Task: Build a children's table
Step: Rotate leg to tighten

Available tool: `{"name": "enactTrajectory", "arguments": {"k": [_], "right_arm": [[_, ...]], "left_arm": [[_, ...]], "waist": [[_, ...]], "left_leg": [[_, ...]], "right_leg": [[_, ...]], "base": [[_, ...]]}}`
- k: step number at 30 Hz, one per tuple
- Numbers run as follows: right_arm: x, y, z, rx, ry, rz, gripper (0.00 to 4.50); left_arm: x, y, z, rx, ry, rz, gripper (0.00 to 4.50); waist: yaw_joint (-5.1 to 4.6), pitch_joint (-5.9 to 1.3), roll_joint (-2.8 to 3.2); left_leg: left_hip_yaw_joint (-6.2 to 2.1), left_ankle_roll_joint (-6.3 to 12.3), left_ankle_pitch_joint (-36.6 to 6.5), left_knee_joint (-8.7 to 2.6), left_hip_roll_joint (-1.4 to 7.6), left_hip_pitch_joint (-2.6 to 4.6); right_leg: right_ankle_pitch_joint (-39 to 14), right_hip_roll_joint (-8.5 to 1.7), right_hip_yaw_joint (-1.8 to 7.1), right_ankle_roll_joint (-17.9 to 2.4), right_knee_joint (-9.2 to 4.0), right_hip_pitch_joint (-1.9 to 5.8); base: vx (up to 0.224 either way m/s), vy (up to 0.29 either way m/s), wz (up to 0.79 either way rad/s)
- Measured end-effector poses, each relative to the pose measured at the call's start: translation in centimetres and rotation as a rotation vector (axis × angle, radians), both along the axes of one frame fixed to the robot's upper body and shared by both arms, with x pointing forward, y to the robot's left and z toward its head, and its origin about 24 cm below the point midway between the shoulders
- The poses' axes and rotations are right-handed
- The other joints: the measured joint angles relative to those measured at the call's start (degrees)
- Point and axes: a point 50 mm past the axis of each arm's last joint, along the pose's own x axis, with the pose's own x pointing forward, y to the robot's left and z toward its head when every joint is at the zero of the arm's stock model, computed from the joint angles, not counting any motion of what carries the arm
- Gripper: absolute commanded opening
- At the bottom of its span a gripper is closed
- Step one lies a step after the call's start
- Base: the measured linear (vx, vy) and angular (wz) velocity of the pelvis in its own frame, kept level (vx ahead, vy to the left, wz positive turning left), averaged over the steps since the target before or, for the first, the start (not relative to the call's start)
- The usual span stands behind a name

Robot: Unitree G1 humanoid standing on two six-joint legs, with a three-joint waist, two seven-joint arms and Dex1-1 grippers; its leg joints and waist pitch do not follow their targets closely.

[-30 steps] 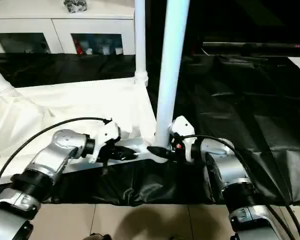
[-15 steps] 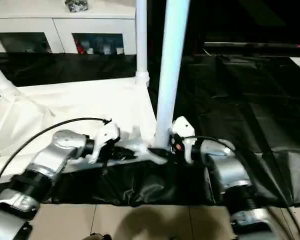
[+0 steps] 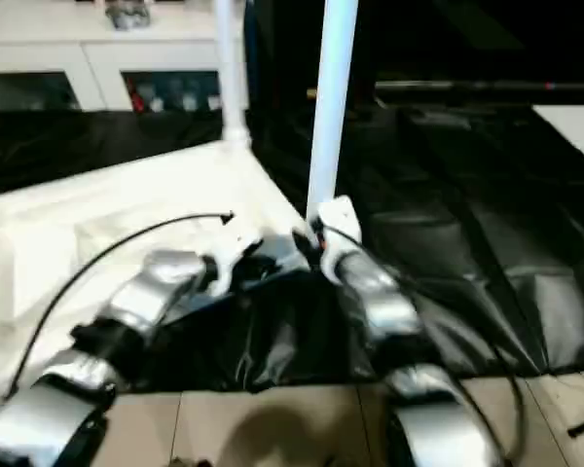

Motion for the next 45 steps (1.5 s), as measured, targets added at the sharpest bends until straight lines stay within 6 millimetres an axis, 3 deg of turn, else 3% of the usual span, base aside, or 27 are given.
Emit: {"name": "enactTrajectory", "arguments": {"k": [3,7,8,12,17,21,23,29,30,38,45], "right_arm": [[0.1,-0.2,0.1,0.058,0.005,0.007,3.19],[0.0,0.0,0.3,0.094,-0.005,0.063,3.30],[0.0,-0.2,0.3,0.087,-0.008,0.078,3.50],[-0.7,-1.1,0.3,0.054,-0.021,0.200,3.50],[-2.1,-4.0,0.3,-0.013,-0.018,0.362,3.50],[-2.8,-5.6,0.5,-0.044,0.002,0.428,3.50],[-3.4,-7.3,0.7,-0.079,0.018,0.467,3.50],[-4.5,-10.4,1.9,-0.148,0.032,0.519,3.50],[-4.6,-10.6,2.1,-0.127,0.044,0.525,3.71],[-5.0,-9.9,3.4,-0.055,0.028,0.603,4.35],[-4.6,-8.4,2.7,-0.109,0.012,0.589,4.35]], "left_arm": [[0.0,0.0,0.0,0.001,-0.005,0.000,0.00],[0.1,0.6,0.2,0.012,-0.019,-0.020,0.00],[0.1,0.7,0.2,0.013,-0.019,-0.029,0.00],[-0.3,1.1,0.3,0.013,-0.016,-0.097,0.00],[-1.0,1.2,0.4,0.013,-0.012,-0.196,0.00],[-1.1,1.3,0.5,0.013,-0.012,-0.224,0.00],[-1.3,1.3,0.5,0.016,-0.011,-0.241,0.00],[-1.6,1.5,0.4,0.012,-0.011,-0.264,0.00],[-1.6,1.5,0.4,0.011,-0.010,-0.267,0.00],[-1.8,1.6,0.4,0.010,-0.005,-0.281,0.00],[-1.9,1.7,0.4,0.011,-0.008,-0.283,0.00]], "waist": [[0.01,0.00,0.00],[-0.15,0.00,0.01],[-0.13,0.00,0.01],[0.11,-0.01,0.02],[1.63,-0.04,0.06],[2.08,-0.04,0.06],[2.61,-0.05,0.11],[2.86,-0.05,0.12],[2.86,-0.05,0.11],[2.89,-0.05,0.11],[2.82,-0.06,0.11]], "left_leg": [[0.02,0.00,0.00,-0.02,0.00,-0.01],[0.07,0.00,0.00,-0.05,0.02,-0.01],[0.10,0.00,0.00,-0.07,0.03,-0.01],[0.16,0.00,0.00,-0.19,0.05,0.00],[0.24,0.00,0.00,-0.16,0.07,0.00],[0.38,0.00,0.00,-0.14,0.07,-0.02],[0.42,0.00,0.00,-0.12,0.05,-0.05],[0.46,0.01,0.01,-0.12,0.09,-0.03],[0.46,0.01,0.01,-0.13,0.09,-0.02],[0.44,0.01,0.01,-0.06,0.11,-0.03],[0.42,0.01,0.01,-0.04,0.10,-0.04]], "right_leg": [[0.01,0.00,0.11,-0.01,0.01,0.01],[0.03,0.01,0.08,-0.05,0.18,-0.04],[0.04,0.02,0.07,-0.06,0.21,-0.04],[0.05,0.03,0.02,-0.07,0.26,-0.01],[0.12,0.02,0.06,-0.17,0.33,0.03],[0.16,0.00,0.16,-0.24,0.37,0.04],[0.15,-0.04,0.17,-0.22,0.37,0.05],[0.13,-0.02,0.13,-0.19,0.44,0.04],[0.11,0.00,0.12,-0.15,0.44,0.04],[0.06,-0.01,0.14,-0.07,0.44,0.04],[0.05,-0.03,0.15,-0.05,0.44,0.03]], "base": [[0.000,0.000,0.00],[0.000,0.000,0.00],[0.000,0.000,0.00],[0.000,0.000,0.00],[0.000,0.000,0.00],[0.000,0.000,0.00],[0.000,0.000,0.00],[0.000,0.000,0.00],[0.000,0.000,0.00],[0.000,0.000,0.00],[0.000,0.000,0.00]]}}
